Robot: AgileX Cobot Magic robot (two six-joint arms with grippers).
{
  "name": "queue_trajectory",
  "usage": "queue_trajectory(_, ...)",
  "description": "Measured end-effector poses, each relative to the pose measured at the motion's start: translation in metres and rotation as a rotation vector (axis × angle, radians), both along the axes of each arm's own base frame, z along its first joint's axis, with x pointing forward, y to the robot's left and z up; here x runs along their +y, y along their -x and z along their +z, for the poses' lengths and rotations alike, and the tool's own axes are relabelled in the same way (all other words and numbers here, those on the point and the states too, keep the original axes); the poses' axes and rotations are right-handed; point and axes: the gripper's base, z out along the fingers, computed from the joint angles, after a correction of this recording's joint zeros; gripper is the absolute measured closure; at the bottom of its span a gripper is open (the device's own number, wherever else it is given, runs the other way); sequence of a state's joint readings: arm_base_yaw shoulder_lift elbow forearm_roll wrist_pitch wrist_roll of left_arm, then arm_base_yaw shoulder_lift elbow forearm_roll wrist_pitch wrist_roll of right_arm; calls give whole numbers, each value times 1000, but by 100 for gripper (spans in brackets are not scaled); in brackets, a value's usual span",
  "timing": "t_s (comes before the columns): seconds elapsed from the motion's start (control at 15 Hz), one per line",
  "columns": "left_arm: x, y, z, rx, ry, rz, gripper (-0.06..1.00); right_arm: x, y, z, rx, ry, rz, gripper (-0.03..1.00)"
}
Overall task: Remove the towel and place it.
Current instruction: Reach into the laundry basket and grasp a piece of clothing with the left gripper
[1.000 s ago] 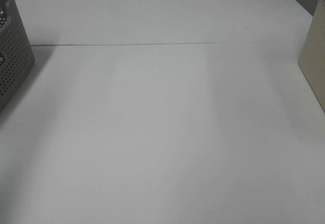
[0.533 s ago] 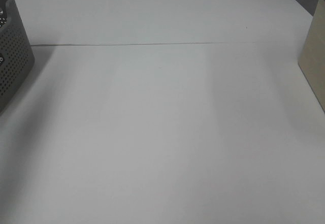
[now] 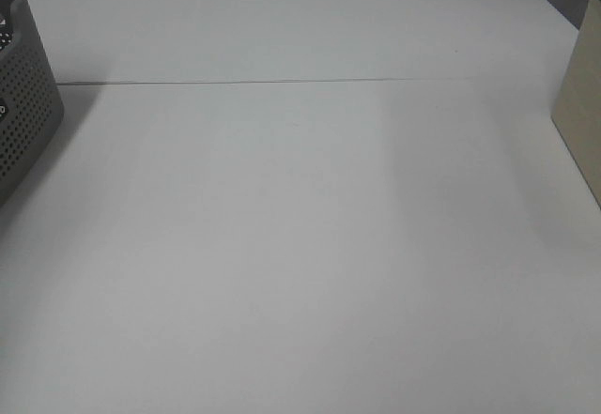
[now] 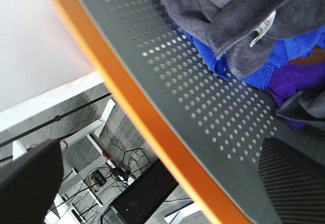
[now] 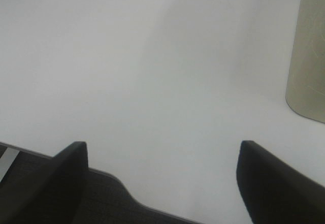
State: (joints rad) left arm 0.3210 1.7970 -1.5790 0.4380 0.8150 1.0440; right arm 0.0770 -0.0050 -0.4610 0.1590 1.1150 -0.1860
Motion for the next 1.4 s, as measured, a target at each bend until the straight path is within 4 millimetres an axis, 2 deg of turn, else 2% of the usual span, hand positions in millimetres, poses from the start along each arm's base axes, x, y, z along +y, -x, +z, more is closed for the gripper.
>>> queue_trajectory(0.27,9,-22,-47,106,-22,-97,-5,0,0,0,0,0,0,20)
queue_trajectory(0.53,13,-41,-84,110,-17,-146,-5,0,0,0,0,0,0,20)
queue_trajectory(0.8,14,-53,-110,96,-13,-182,-5,0,0,0,0,0,0,20)
queue_trajectory(1.07,15,-56,-130,132,7,-184,-4,0,0,0,0,0,0,20)
queue_trajectory(1.2,13,-57,-133,125,38,-170,2,0,0,0,0,0,0,20)
queue_trajectory(1.4,11,-57,-134,111,73,-155,28,0,0,0,0,0,0,20)
